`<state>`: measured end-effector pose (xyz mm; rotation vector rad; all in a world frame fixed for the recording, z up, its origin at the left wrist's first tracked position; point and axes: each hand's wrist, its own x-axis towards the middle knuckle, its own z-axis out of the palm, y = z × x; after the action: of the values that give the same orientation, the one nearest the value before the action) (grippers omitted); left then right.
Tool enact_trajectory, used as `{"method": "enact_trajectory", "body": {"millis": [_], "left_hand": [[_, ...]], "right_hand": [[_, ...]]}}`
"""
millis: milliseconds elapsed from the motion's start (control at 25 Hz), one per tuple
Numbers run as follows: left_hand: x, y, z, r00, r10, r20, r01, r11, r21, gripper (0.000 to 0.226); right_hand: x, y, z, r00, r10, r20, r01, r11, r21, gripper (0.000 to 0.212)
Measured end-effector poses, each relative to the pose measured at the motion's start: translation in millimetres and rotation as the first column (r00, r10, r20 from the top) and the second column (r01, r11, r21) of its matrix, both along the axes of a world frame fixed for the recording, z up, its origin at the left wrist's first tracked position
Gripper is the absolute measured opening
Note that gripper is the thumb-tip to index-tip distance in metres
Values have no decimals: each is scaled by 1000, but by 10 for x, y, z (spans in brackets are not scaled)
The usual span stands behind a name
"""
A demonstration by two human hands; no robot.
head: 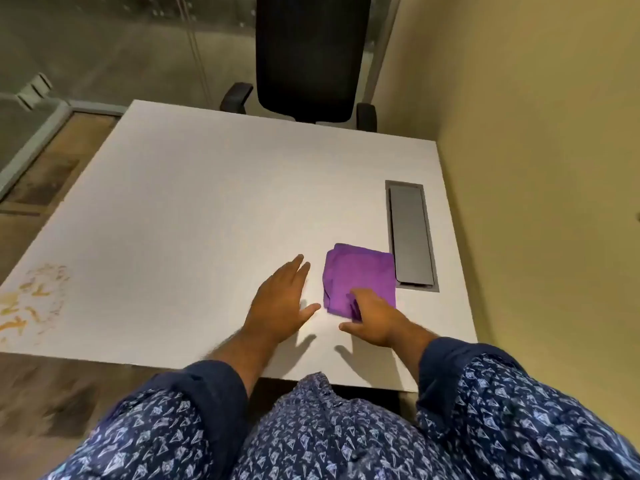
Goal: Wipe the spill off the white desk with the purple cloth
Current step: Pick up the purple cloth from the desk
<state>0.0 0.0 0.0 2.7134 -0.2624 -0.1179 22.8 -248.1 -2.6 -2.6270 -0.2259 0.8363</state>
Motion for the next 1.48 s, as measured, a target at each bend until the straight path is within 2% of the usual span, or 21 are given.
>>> {"method": "enact_trajectory", "body": {"millis": [120, 280, 400, 480, 600, 640, 720, 760, 800, 880, 920, 1000, 1080, 1120, 1160, 1200, 1240, 1280, 1320, 1400, 1480], "left_hand": [[26, -388, -74, 996, 83, -18, -84, 995, -56, 86], [34, -679, -135, 973, 159, -167, -165, 986, -23, 70], [66, -692, -111, 902, 229, -365, -242, 970, 12, 62], [30, -663, -126, 851, 253, -461, -282, 959, 6, 64], [-27, -595, -114, 795, 307, -524, -334, 942, 45, 69], [-30, -573, -100, 782, 331, -529, -356, 933, 57, 71], [-10, -543, -59, 766, 370, -526, -416, 909, 34, 73], [17, -518, -26, 762, 383, -523, -451, 892, -4, 74], [52, -492, 21, 756, 391, -525, -490, 870, -57, 74], [116, -424, 107, 733, 411, -542, -573, 802, -167, 74], [138, -387, 140, 719, 426, -549, -620, 751, -229, 74], [125, -313, 186, 679, 480, -556, -719, 587, -371, 72], [64, -187, 225, 608, 520, -600, -788, 301, -537, 62], [31, -98, 253, 546, 485, -683, -813, 110, -572, 60], [-26, 22, 290, 490, 395, -777, -824, -79, -561, 62], [-95, 168, 306, 459, 274, -845, -823, -226, -520, 67], [-173, 321, 306, 460, 158, -874, -811, -324, -486, 75], [-265, 472, 296, 478, 72, -875, -798, -380, -467, 80], [-363, 622, 305, 498, 30, -867, -781, -418, -463, 76], [-552, 929, 364, 543, 51, -838, -717, -491, -494, 50], [-724, 1332, 429, 608, 101, -788, -641, -523, -562, 30]], "right_hand": [[202, -222, -70, 986, 161, -49, -164, 986, -44, 82], [409, -254, -128, 909, 397, -131, -413, 901, -135, 37], [425, -167, -220, 797, 532, -287, -602, 739, -303, 43], [381, -170, -341, 773, 538, -335, -633, 680, -369, 55], [466, -194, -408, 854, 442, -275, -513, 804, -301, 73], [517, -185, -411, 882, 405, -243, -458, 857, -236, 68], [600, -126, -384, 938, 319, -132, -328, 943, -54, 43], [649, -67, -333, 976, 209, -69, -203, 976, 74, 33], [700, 17, -248, 998, 35, -48, -23, 973, 230, 24], [814, 207, -33, 945, -265, -190, 325, 803, 499, 13], [877, 310, 65, 894, -317, -316, 445, 698, 561, 15], [940, 517, 234, 792, -266, -550, 596, 533, 601, 21], [929, 737, 358, 695, -101, -712, 685, 395, 613, 35], [891, 831, 404, 637, -41, -770, 732, 344, 588, 38], [841, 950, 443, 577, -5, -817, 779, 302, 549, 37], [782, 1081, 474, 523, 20, -852, 817, 271, 508, 36], [724, 1218, 513, 478, 45, -877, 847, 240, 474, 33], [663, 1371, 573, 444, 72, -893, 866, 220, 449, 27], [602, 1534, 625, 425, 102, -899, 875, 209, 437, 23], [464, 1889, 690, 412, 216, -885, 862, 221, 456, 32], [231, 2287, 716, 365, 317, -876, 849, 273, 453, 44]]}}
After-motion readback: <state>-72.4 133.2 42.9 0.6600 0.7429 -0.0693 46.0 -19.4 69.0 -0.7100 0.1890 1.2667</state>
